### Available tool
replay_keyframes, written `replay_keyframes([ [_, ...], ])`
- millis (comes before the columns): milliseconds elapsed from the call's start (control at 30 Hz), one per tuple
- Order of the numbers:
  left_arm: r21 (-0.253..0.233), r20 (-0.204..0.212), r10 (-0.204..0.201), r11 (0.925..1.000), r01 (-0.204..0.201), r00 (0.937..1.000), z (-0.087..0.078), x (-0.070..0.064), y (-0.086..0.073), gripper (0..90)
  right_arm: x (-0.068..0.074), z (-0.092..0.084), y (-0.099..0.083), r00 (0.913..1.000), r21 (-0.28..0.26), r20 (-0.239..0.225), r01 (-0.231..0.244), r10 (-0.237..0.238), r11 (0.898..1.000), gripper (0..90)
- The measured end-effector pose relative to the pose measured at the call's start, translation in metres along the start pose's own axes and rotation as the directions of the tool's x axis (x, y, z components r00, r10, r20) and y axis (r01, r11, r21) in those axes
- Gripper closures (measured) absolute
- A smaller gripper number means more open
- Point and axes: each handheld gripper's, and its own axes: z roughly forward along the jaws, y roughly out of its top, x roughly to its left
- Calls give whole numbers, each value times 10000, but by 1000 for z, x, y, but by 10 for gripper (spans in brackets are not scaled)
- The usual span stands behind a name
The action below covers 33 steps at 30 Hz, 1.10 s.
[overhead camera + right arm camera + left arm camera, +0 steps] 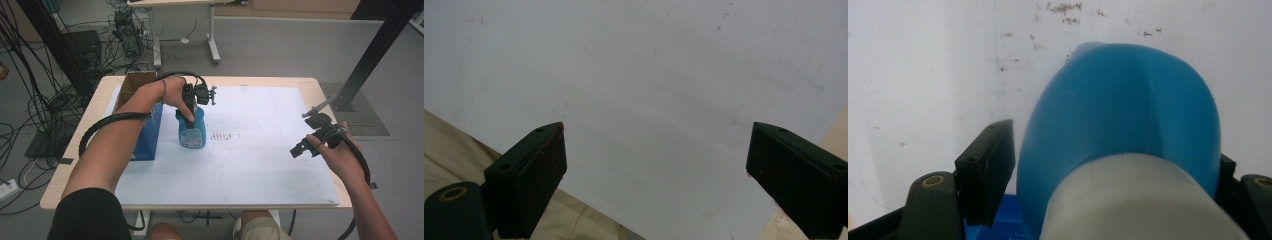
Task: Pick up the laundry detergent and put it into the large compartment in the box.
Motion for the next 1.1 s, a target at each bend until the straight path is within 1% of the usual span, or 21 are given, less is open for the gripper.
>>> replay_keyframes([
  [100,31,175,8,10000,-8,9998,-1,2,1,333,0,0,0,10000,-11,-3,34,-34,10000,93],
  [200,20,190,25,10000,-26,9998,-1,2,1,358,1,0,1,10000,5,-1,26,-26,10000,93],
  [333,29,193,39,10000,-39,9998,-1,2,1,362,2,1,1,10000,-5,-1,56,-56,10000,92],
  [500,149,212,65,9999,-68,9998,-1,2,4,366,2,1,0,10000,2,-7,42,-42,10000,93],
  [900,137,213,-12,9999,9,9998,-1,2,4,368,2,3,3,9999,43,-14,117,-117,9999,92],
  [1100,262,250,-8,9997,2,9997,-1,3,7,368,2,4,4,9999,80,-3,141,-141,9999,92],
])
